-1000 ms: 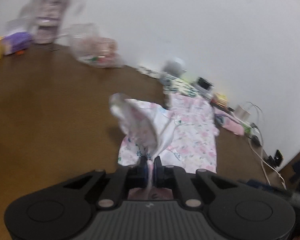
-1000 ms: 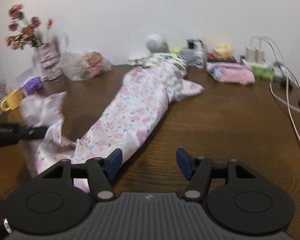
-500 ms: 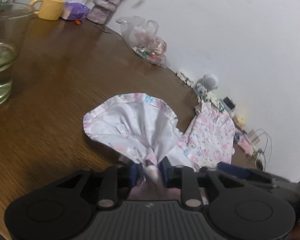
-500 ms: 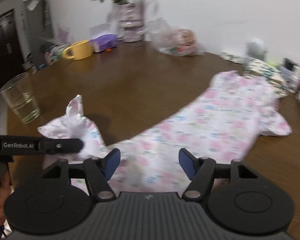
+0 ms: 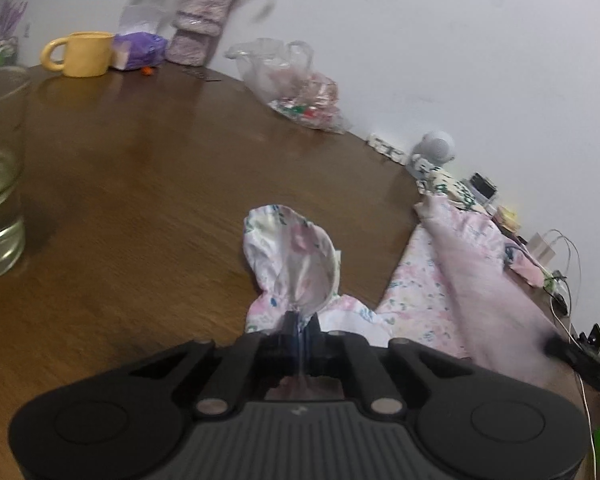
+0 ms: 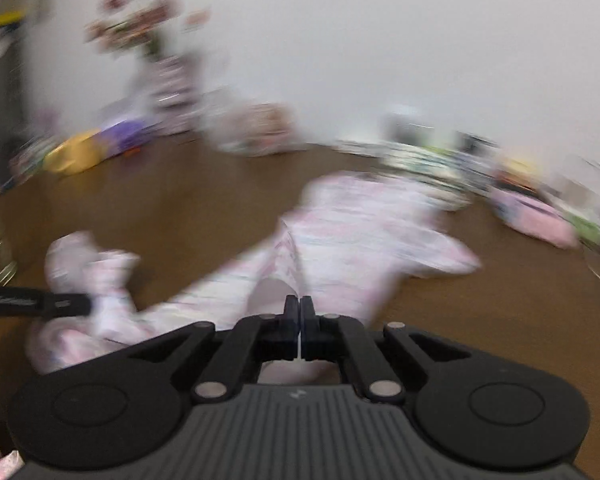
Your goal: Fold clothes
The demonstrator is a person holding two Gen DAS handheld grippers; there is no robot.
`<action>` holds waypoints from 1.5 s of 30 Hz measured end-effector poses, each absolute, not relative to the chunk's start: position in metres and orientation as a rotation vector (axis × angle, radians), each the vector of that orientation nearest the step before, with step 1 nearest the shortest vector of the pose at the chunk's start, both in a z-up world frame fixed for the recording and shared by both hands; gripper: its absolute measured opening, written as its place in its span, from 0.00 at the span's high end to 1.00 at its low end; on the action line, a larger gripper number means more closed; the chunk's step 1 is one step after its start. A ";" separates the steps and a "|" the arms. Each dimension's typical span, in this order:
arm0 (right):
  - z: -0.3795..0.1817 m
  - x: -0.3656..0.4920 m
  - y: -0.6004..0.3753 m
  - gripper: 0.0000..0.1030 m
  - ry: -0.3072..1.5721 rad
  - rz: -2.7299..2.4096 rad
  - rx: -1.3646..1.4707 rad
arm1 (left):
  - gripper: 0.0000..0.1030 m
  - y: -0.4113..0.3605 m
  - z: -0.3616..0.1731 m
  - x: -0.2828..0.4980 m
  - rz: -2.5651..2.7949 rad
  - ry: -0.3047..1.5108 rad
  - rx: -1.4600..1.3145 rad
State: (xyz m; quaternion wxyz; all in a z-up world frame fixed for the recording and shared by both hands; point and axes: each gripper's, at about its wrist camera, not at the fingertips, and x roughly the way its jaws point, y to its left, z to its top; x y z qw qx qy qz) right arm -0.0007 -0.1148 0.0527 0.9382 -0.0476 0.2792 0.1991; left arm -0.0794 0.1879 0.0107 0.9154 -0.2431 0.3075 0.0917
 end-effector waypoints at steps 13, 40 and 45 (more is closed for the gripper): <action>0.080 -0.036 -0.192 0.34 0.538 0.360 -0.043 | 0.29 0.141 0.092 -0.091 -0.078 0.537 -0.197; 0.013 0.108 -0.210 0.98 0.767 0.131 0.121 | 0.94 0.172 0.031 0.011 0.386 0.718 -0.451; 0.038 0.079 -0.190 0.73 0.646 0.153 0.003 | 0.52 0.147 0.063 0.009 0.210 0.714 -0.293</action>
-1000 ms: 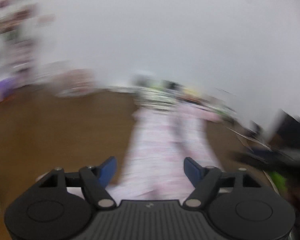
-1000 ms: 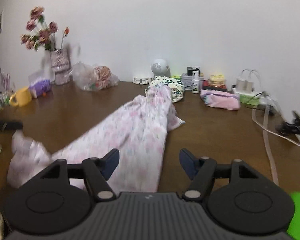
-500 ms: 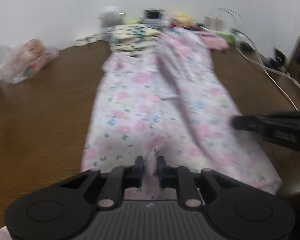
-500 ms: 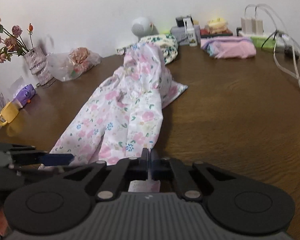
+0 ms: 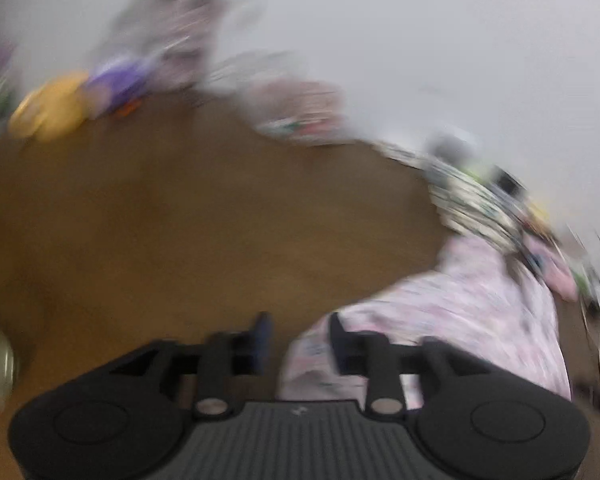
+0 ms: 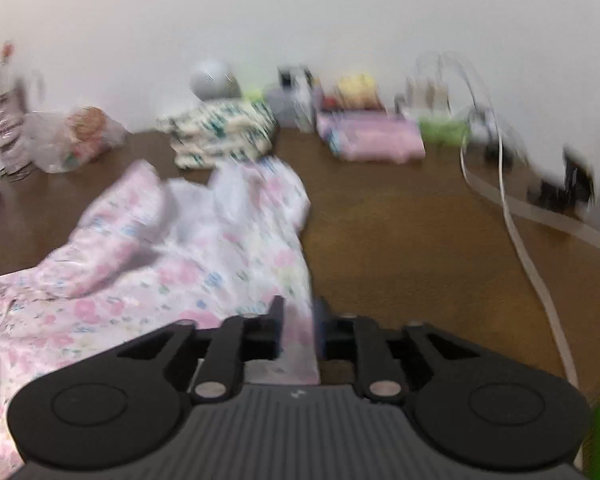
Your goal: Fold clothes
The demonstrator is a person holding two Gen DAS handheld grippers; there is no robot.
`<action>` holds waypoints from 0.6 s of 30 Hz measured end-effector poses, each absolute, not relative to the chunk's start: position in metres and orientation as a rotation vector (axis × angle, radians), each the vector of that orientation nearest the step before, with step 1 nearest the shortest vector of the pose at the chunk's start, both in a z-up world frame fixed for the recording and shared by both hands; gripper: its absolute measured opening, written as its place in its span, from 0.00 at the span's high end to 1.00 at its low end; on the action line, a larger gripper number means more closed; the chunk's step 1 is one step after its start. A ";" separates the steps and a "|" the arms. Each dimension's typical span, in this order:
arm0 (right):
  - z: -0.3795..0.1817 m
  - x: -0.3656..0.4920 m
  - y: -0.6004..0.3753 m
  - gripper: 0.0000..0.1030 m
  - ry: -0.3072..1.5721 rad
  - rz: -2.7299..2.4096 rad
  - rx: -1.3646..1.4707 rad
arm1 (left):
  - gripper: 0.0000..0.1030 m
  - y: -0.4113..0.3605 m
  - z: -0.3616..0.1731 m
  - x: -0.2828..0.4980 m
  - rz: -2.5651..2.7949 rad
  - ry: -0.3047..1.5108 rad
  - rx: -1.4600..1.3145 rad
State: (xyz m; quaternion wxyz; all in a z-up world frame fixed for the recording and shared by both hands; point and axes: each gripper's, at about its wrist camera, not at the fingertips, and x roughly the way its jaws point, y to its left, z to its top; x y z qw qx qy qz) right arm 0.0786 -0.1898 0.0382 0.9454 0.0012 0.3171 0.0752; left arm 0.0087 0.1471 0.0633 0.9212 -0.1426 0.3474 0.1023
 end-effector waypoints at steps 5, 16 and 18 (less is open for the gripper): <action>0.040 0.047 -0.159 0.67 0.680 0.419 -0.052 | 0.29 0.057 0.062 0.073 -0.226 0.803 0.044; 0.013 0.017 -0.120 0.65 0.784 0.620 -0.139 | 0.98 0.018 0.026 0.179 -0.216 0.950 0.259; 0.011 0.014 -0.117 0.66 0.775 0.626 -0.172 | 0.99 0.042 0.030 0.182 -0.106 0.898 0.233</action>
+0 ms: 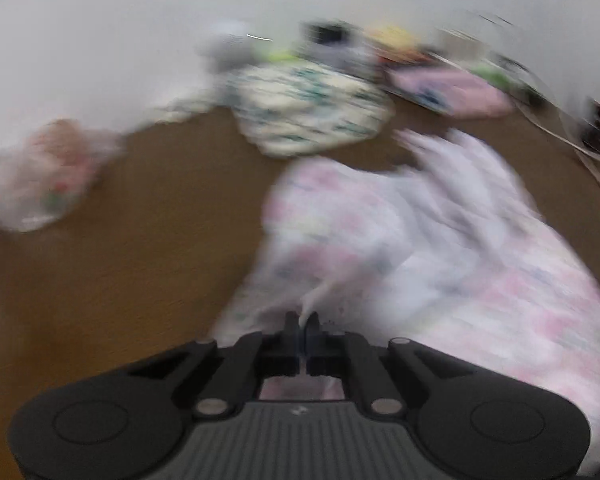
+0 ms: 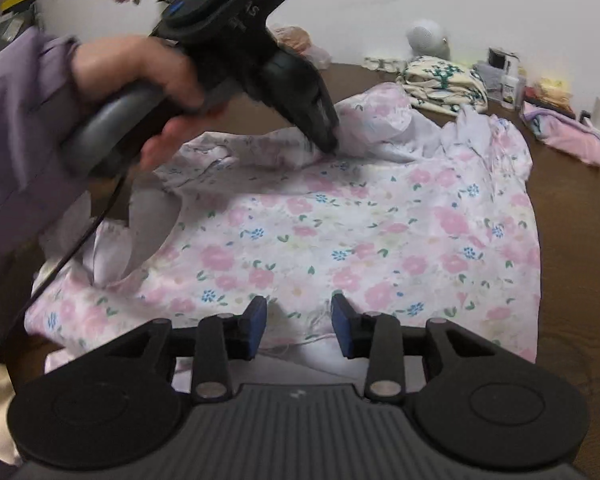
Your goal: Fold clothes
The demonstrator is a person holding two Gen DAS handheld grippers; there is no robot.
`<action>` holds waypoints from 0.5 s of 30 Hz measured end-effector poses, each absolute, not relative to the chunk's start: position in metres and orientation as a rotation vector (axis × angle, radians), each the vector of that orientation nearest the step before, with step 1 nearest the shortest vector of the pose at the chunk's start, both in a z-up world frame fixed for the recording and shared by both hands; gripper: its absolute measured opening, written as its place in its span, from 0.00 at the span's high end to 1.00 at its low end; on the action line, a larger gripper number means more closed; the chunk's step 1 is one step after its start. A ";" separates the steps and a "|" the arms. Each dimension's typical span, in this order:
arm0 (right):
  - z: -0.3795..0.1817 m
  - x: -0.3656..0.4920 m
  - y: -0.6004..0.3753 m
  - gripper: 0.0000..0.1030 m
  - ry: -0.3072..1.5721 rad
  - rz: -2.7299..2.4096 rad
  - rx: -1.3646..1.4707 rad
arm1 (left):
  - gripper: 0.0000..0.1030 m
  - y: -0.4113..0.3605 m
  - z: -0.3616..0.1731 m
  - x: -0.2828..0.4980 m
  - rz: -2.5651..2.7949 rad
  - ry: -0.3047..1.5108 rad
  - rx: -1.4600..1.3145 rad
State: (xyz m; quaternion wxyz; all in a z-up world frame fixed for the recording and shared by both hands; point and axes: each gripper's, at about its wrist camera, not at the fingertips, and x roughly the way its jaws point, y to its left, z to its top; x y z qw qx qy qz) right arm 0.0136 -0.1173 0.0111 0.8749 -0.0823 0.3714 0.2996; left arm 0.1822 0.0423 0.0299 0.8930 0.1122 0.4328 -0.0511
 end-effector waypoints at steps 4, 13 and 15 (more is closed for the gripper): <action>0.012 0.017 -0.124 0.71 0.774 0.606 -0.231 | 0.99 0.119 0.029 0.173 0.067 0.862 -0.036; 0.027 0.072 -0.179 0.71 0.736 0.185 -0.205 | 0.94 0.189 0.032 0.060 0.282 0.771 -0.358; 0.045 0.056 -0.184 0.69 0.687 0.298 -0.106 | 0.84 0.191 0.035 0.036 0.251 0.738 -0.420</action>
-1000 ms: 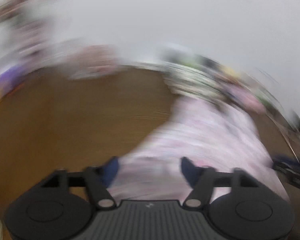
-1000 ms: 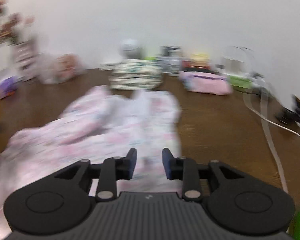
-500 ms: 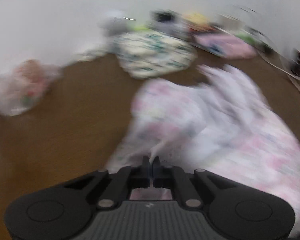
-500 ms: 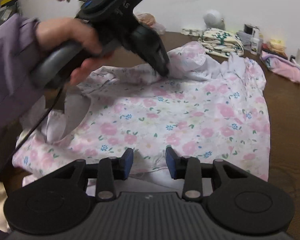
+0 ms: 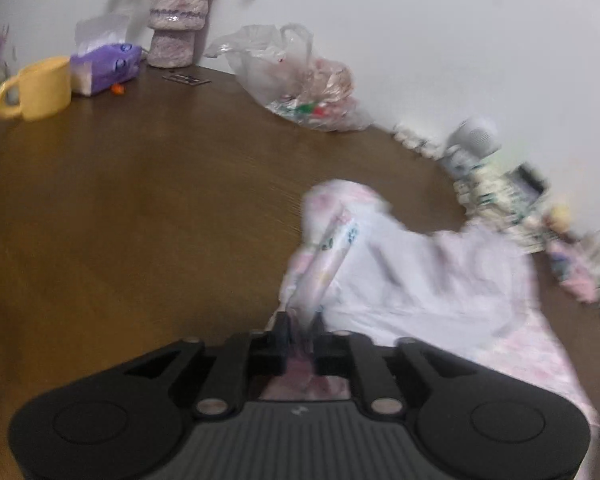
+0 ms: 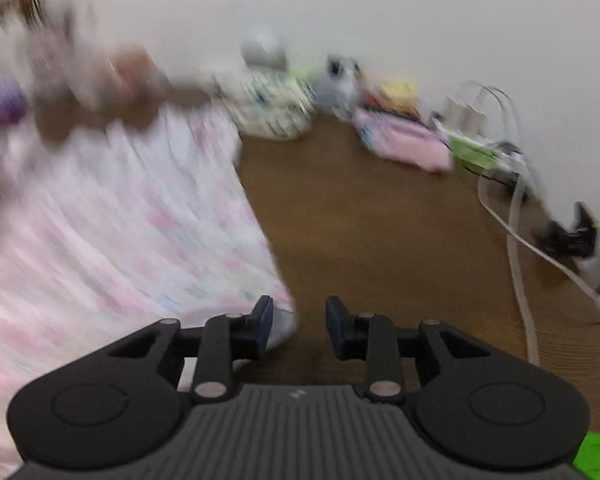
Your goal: Fold clothes
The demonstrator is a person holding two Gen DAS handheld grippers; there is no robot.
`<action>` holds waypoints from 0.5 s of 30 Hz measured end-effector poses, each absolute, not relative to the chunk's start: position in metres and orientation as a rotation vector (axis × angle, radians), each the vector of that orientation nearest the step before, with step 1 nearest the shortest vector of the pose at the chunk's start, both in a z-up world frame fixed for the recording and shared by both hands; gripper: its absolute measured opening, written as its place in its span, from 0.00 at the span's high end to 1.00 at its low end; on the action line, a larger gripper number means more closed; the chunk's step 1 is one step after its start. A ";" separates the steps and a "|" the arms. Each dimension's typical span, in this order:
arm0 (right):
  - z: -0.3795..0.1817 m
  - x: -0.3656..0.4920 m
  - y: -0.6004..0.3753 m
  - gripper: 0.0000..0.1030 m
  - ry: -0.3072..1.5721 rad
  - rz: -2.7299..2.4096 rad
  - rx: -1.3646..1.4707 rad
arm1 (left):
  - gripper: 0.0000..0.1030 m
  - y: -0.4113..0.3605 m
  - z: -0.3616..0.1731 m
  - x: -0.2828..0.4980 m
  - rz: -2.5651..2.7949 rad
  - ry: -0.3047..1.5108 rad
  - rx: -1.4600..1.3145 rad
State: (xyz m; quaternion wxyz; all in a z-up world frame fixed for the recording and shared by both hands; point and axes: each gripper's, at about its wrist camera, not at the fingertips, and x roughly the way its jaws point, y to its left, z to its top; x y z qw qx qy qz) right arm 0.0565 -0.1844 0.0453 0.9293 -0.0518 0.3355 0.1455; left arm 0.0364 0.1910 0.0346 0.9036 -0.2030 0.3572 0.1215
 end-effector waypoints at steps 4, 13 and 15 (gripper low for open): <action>0.054 0.017 -0.161 0.47 0.701 0.670 -0.064 | 0.70 0.172 0.051 0.008 0.177 0.709 -0.331; 0.017 -0.020 -0.129 0.70 0.762 0.858 -0.197 | 0.79 0.136 0.047 0.035 0.014 0.851 -0.141; 0.013 -0.018 -0.132 0.80 0.763 0.836 -0.222 | 0.88 0.130 0.039 0.045 0.021 0.890 -0.104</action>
